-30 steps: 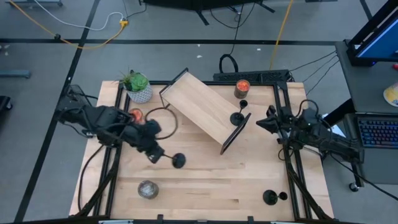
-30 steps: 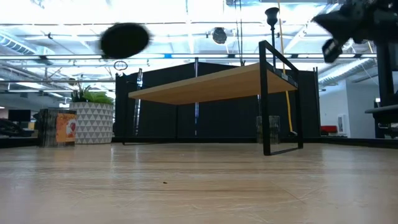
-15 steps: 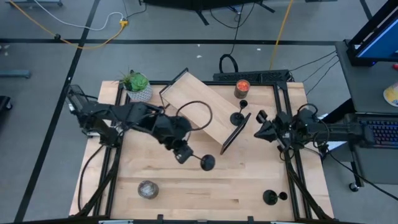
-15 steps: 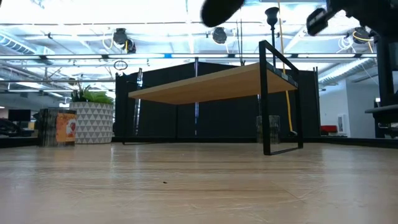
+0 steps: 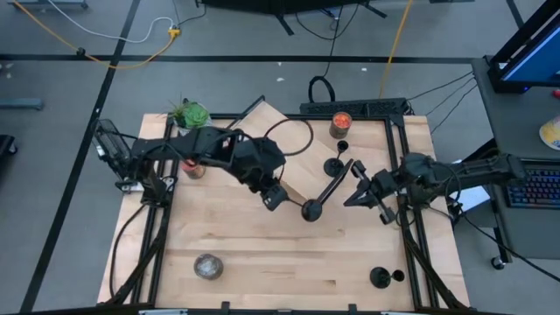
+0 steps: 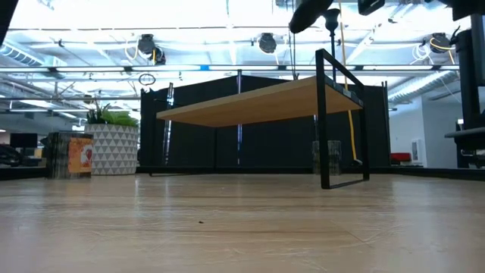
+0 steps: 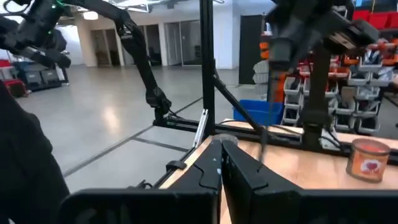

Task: Pick & Place candle stick holders
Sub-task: Put the left black candle holder on the shelf

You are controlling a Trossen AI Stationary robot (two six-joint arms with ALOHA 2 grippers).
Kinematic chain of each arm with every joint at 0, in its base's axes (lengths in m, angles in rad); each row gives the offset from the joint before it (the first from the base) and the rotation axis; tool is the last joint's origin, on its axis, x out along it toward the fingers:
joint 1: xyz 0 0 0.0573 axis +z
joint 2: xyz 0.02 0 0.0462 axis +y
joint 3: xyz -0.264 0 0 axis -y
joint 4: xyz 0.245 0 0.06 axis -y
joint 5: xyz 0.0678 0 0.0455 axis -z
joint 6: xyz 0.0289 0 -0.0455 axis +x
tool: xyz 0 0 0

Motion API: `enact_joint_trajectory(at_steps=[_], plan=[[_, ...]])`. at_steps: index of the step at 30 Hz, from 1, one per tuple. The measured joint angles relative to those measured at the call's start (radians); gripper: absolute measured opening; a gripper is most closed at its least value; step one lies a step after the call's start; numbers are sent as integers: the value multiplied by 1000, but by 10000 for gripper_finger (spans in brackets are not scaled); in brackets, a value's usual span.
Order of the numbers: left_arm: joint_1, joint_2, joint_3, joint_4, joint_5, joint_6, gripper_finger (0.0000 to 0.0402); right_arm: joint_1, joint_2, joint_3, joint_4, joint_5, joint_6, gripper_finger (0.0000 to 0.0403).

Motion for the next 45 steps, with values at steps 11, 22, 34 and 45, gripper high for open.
enact_joint_trajectory(at_steps=[11,22,34,45], plan=[[47,0,0,68,1,53,14,65,150,137,-63,215,-133,23],[30,7,0,69,0,99,14,72,317,416,-358,284,-214,93],[-61,13,-1,99,-95,90,14,121,507,642,-518,320,-164,127],[-154,13,-1,133,-197,26,14,209,613,747,-539,423,-143,137]])
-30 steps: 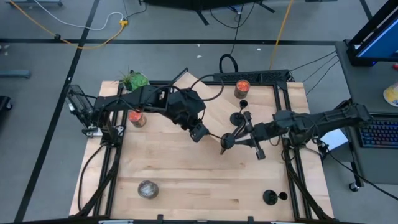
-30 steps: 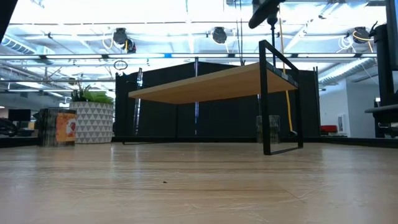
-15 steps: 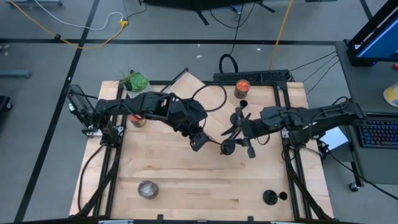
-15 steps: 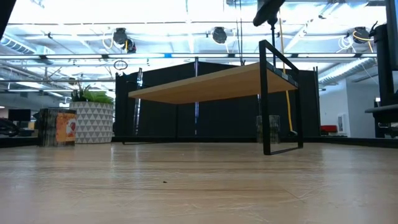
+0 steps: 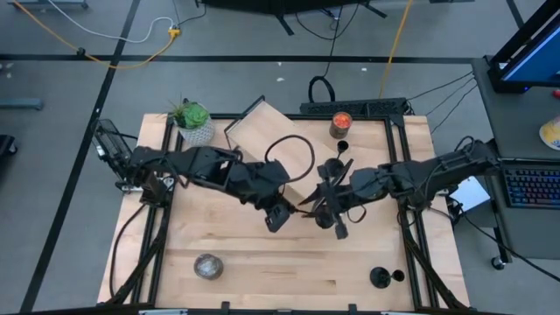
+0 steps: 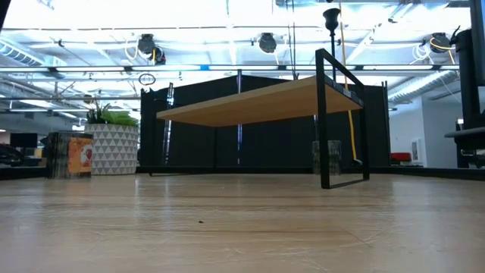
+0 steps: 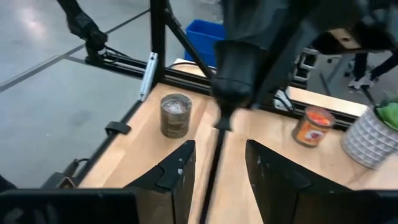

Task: Pick & Place candle stick holders
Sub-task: Put the left black candle holder on the shelf

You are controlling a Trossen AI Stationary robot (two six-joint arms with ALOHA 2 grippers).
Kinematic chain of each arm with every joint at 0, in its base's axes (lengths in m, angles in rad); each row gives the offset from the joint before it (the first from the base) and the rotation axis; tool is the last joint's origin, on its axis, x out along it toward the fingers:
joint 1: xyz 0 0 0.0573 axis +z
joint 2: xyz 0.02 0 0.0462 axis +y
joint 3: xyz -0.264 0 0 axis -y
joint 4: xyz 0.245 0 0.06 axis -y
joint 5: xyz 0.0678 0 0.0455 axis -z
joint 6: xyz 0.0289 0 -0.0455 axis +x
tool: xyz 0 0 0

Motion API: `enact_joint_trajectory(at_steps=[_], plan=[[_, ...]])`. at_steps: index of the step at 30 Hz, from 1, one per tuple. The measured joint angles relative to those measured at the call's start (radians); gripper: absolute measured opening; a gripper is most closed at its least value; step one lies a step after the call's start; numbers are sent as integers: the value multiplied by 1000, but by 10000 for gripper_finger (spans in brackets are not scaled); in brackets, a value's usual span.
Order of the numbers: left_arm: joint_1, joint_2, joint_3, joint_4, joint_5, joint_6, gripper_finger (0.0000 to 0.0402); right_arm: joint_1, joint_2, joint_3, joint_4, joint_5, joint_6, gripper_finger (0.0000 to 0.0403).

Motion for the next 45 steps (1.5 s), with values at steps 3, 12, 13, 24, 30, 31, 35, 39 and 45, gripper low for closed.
enact_joint_trajectory(at_steps=[3,12,13,24,30,31,35,39,45], plan=[[-22,2,0,1,-30,-17,14,15,26,15,-4,0,17,137],[-57,82,0,35,-11,-28,14,27,84,46,-25,-13,90,131],[-57,85,0,38,-15,-28,14,27,84,47,-29,-18,98,128],[-63,88,0,54,-13,-42,14,51,83,48,-59,-7,132,83],[-63,88,0,53,-22,-41,14,51,83,48,-64,-8,126,37],[-63,88,0,52,-22,-41,14,51,83,48,-64,-8,124,30],[-63,88,0,51,-24,-41,14,51,83,48,-64,-7,120,28],[-63,88,0,50,-36,-42,14,50,82,48,-64,-3,116,28],[-63,88,0,59,-51,-41,70,50,82,48,-57,0,105,28]])
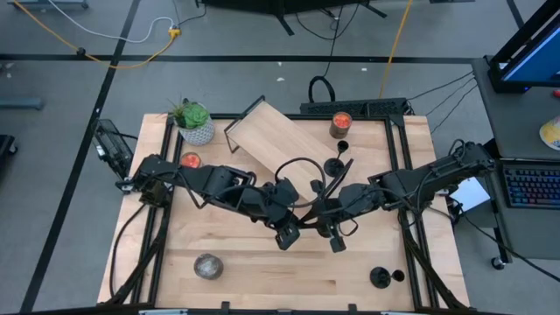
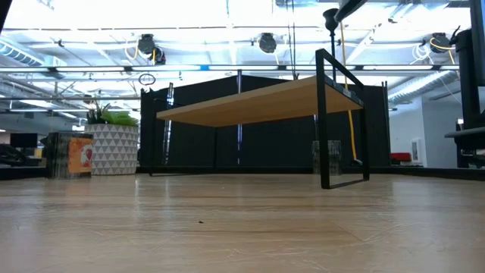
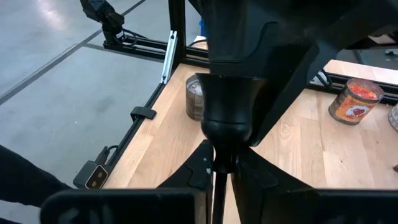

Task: Pick & Place candle stick holders
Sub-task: Put the left black candle holder on the shelf

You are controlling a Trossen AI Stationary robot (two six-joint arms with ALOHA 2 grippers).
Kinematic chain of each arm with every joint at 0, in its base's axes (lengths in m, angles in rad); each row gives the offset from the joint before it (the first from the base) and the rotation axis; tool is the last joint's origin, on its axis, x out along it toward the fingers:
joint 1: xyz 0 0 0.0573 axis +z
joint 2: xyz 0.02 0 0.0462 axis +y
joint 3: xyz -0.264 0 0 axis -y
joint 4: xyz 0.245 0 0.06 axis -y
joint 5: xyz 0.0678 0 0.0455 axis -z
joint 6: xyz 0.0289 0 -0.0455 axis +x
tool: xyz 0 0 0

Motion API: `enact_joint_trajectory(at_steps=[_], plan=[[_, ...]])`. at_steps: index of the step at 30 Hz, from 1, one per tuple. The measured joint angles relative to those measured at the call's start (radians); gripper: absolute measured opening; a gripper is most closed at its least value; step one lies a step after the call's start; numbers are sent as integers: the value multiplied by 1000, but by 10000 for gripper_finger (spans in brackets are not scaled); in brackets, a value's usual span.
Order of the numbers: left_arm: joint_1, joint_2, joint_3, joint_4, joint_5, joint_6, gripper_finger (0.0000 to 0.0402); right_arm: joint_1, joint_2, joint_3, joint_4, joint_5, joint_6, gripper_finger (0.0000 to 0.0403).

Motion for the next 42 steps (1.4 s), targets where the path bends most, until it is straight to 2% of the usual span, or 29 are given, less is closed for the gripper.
enact_joint_trajectory(at_steps=[5,11,19,22,27,31,34,42], plan=[[0,-4,0,-6,-15,20,115,0,0,0,1,0,1,28],[2,-32,-1,-10,-16,36,148,0,-2,2,11,30,8,28],[0,-87,-1,-7,-41,65,156,-1,-2,2,9,38,23,28],[1,-110,-1,-8,-51,87,156,-1,-2,2,9,76,22,28],[-19,-152,-1,-27,-148,155,157,-1,-8,2,50,131,4,28],[-54,-180,-1,-101,-257,184,157,-15,-13,2,102,225,-28,28],[-86,-189,0,-178,-341,180,157,-35,-14,2,155,299,-50,28],[-150,-189,0,-409,-471,113,157,-84,-15,1,188,476,-54,28]])
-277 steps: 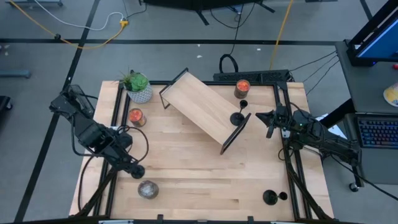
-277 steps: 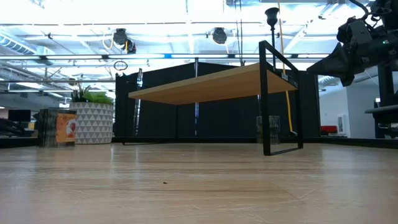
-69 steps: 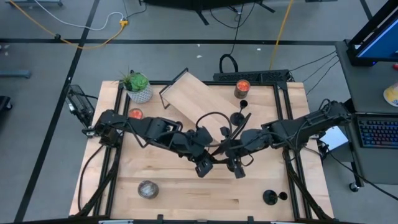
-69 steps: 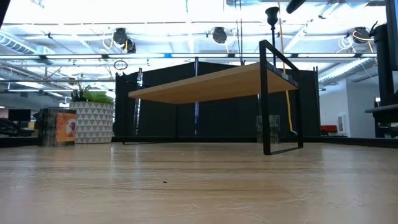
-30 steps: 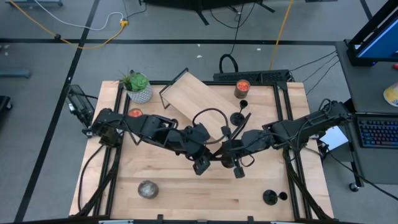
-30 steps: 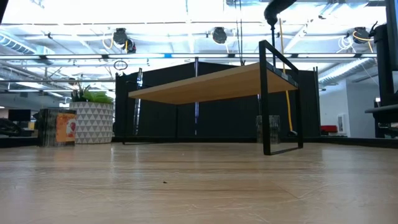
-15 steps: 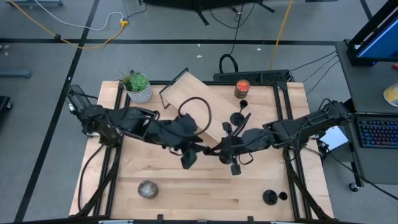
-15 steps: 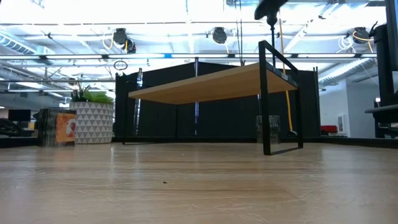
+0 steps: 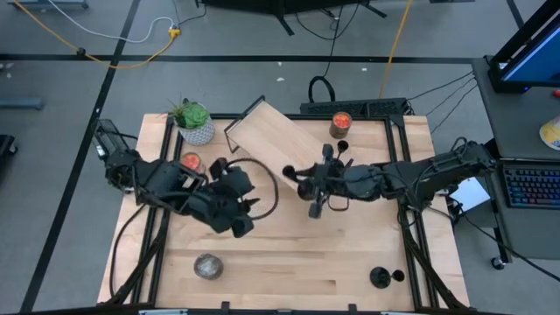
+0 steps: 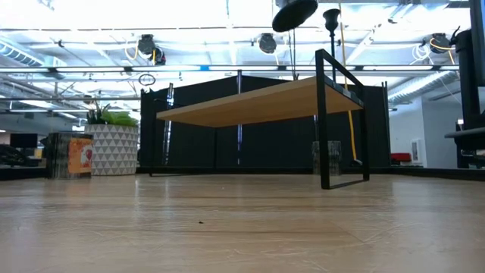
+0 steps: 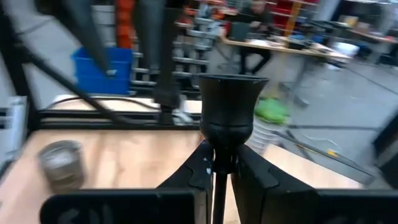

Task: Pick & Place candle stick holders
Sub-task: Put the left black candle holder on the shelf

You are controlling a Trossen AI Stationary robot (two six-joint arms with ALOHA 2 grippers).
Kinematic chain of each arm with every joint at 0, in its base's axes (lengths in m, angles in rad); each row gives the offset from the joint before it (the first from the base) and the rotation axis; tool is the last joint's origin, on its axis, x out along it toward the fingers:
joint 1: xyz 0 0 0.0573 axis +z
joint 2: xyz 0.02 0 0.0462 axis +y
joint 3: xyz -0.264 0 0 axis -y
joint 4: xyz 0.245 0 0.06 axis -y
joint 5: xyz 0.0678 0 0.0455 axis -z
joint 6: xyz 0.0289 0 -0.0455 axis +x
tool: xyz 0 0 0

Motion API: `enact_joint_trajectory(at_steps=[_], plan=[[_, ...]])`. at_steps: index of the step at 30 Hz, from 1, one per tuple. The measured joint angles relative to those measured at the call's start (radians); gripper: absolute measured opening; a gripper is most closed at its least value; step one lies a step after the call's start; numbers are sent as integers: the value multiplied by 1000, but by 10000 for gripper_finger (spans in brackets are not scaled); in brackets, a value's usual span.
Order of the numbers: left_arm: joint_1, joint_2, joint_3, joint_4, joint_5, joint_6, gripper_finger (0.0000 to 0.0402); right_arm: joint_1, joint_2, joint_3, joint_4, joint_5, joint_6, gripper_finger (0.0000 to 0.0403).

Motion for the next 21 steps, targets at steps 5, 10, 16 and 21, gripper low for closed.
enact_joint_trajectory(at_steps=[5,10,16,21], plan=[[-37,-1,0,-130,-29,-62,157,-13,0,-1,0,112,31,29],[-75,-57,-61,-126,-44,-53,157,-11,0,-33,24,204,64,28],[-102,-197,-251,-121,-50,-155,157,-10,0,-123,134,285,93,31],[-132,-312,-433,-22,-52,-217,157,-16,0,-232,330,319,55,28]])
